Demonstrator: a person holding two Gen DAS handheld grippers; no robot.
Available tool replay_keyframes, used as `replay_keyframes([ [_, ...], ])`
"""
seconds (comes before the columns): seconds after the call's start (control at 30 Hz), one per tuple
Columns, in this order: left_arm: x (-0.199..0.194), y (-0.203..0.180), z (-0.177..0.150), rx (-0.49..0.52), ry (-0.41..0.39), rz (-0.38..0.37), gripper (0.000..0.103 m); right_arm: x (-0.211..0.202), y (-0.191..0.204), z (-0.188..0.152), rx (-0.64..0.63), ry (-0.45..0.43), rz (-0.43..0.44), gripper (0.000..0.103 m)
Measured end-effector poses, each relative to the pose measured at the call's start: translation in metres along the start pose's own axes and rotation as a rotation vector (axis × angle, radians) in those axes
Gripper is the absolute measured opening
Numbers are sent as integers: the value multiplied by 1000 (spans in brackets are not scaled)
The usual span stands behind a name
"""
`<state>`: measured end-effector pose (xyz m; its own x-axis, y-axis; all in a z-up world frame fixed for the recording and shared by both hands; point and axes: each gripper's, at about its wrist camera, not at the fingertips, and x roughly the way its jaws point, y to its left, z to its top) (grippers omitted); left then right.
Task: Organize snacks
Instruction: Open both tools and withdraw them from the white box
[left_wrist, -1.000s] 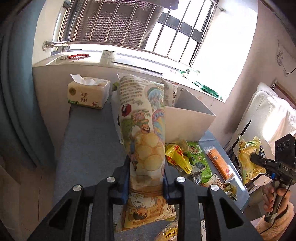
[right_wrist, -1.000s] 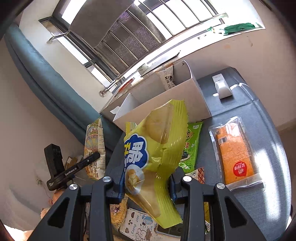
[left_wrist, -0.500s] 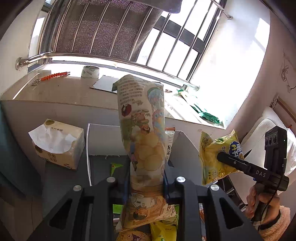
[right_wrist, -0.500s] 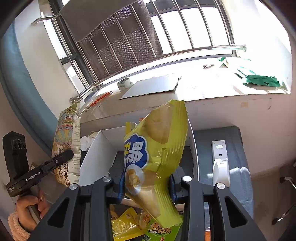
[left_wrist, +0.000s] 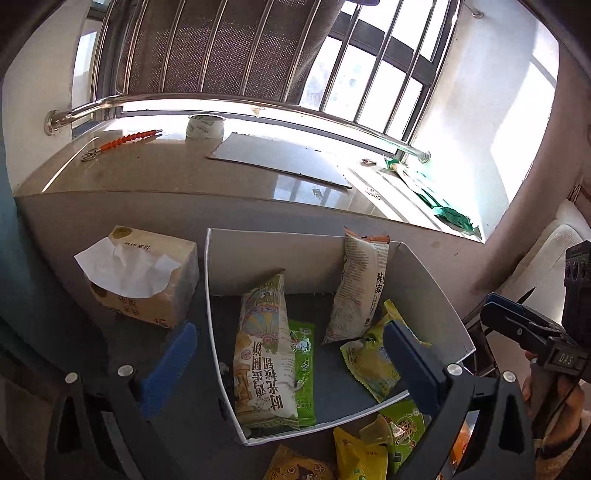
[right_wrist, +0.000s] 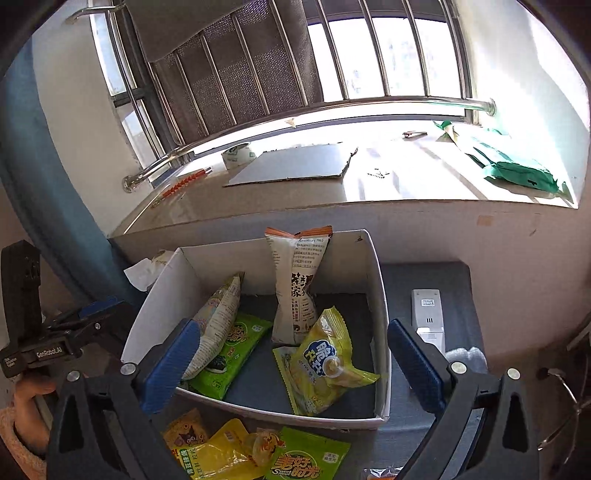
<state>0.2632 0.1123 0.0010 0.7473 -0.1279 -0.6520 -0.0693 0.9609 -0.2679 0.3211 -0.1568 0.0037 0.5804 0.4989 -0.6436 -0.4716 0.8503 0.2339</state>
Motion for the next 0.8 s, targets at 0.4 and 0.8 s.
replay_keyframes([
  [0.4, -114, -28, -103, 129, -101, -65, 103, -81, 32, -99, -59, -48, 143, 103],
  [0.8, -124, -35, -227, 66, 34, -105, 103, -120, 9, -233, 32, 33, 89, 103],
])
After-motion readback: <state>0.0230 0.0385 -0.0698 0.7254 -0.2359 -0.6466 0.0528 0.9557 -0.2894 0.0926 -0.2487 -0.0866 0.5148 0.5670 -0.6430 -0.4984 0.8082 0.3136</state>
